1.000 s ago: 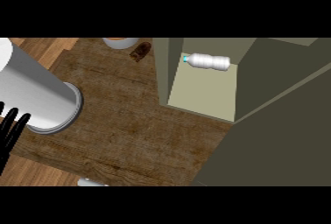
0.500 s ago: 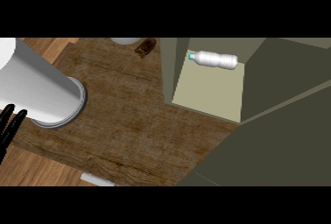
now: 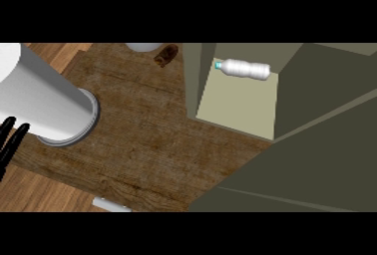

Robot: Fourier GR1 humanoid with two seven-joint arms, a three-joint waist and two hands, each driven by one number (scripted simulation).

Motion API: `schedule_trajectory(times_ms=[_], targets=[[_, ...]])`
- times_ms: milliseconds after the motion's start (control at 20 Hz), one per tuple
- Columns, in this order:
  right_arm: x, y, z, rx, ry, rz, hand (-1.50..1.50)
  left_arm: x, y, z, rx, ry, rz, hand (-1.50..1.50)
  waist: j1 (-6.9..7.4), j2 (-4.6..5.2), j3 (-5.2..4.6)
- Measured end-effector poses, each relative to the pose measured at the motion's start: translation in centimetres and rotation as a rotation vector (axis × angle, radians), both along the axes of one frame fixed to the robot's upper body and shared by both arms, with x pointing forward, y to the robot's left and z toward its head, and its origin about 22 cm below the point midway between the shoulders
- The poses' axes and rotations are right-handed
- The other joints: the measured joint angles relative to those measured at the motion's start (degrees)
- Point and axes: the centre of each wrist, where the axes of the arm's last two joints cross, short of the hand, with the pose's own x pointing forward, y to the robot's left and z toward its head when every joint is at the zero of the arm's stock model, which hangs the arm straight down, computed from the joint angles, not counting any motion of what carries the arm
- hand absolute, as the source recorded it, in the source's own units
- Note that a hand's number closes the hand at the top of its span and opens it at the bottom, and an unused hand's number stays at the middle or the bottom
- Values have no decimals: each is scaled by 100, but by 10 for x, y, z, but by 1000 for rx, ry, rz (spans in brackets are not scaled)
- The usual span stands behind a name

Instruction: Pick up the bottled water, place it into the cabinet and close the cabinet

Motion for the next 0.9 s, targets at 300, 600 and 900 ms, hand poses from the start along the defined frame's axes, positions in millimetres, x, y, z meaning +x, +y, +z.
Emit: schedule_trajectory(times_ms=[300, 600, 900], targets=[[36, 6, 3, -74, -13, -44, 150, 1, 1, -1, -7, 8, -3, -150, -11, -38, 11], [79, 28, 3, -97, 33, -115, 150, 2, 2, -4, -11, 14, 3, -150, -47, -73, 37], [130, 65, 15, -96, 83, -267, 150, 2, 8, -6, -13, 26, 21, -150, -166, -116, 75]])
